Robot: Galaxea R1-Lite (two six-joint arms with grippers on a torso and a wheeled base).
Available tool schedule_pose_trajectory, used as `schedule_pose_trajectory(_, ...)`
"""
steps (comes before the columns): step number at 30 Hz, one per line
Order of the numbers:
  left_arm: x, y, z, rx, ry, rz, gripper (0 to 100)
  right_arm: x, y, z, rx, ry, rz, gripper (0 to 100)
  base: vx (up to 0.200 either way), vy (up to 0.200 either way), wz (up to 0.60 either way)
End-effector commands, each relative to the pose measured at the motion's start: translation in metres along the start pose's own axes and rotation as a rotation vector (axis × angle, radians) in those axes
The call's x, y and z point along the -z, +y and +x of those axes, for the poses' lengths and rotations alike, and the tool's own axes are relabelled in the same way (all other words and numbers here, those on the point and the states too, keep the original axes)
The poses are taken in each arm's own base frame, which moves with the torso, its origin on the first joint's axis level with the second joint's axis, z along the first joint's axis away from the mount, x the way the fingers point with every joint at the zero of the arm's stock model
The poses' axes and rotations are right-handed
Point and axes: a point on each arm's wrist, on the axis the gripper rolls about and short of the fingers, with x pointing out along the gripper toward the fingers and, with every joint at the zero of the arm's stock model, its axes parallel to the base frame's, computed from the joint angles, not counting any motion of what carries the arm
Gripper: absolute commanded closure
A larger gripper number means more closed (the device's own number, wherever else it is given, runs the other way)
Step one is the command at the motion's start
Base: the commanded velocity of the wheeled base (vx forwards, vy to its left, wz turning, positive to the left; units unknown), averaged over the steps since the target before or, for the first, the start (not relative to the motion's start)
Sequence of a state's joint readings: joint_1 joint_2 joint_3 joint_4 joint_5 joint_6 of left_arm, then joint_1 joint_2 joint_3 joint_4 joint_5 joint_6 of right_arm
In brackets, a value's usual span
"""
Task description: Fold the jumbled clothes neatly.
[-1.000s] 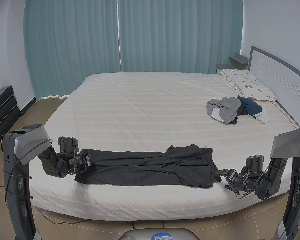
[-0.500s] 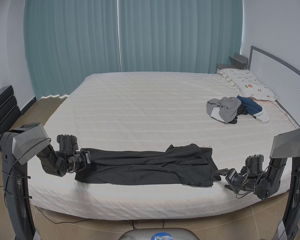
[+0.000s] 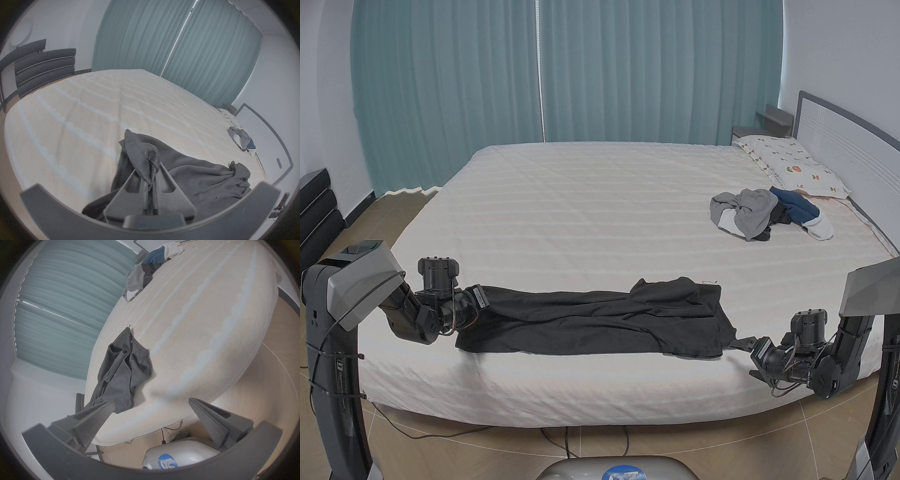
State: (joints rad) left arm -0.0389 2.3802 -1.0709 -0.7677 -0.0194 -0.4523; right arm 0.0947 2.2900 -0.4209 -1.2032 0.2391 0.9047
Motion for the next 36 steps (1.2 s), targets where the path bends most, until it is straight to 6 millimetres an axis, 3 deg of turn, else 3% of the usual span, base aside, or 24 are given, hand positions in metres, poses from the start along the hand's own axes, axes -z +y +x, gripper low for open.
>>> schedule_pose_trajectory(1, 0.0, -0.011, 0.0, 0.023, -0.002, -0.009, 100, 0.0, 0.0, 0.0, 0.001, 0.001, 0.0, 0, 0.0, -0.2, 0.0)
schedule_pose_trajectory(6, 0.006, -0.026, -0.002, 0.005, 0.011, -0.005, 100, 0.001, -0.001, -0.001, 0.002, 0.004, 0.003, 0, 0.0, -0.2, 0.0)
schedule_pose_trajectory(10, -0.004, -0.037, -0.009, -0.015, 0.004, -0.001, 100, 0.001, -0.001, -0.001, 0.001, 0.003, 0.004, 0, 0.0, -0.2, 0.0)
schedule_pose_trajectory(16, -0.021, -0.08, -0.03, 0.018, 0.053, -0.016, 100, 0.001, -0.001, -0.001, 0.001, 0.003, 0.002, 0, 0.0, -0.2, 0.0)
schedule_pose_trajectory(25, -0.028, -0.132, -0.037, 0.024, 0.174, -0.121, 100, 0.001, -0.001, -0.001, 0.001, 0.003, 0.002, 0, 0.0, -0.2, 0.0)
schedule_pose_trajectory(36, -0.008, -0.175, -0.042, 0.076, 0.243, -0.096, 100, 0.002, -0.001, -0.001, 0.001, 0.003, 0.0, 0, 0.0, -0.2, 0.0)
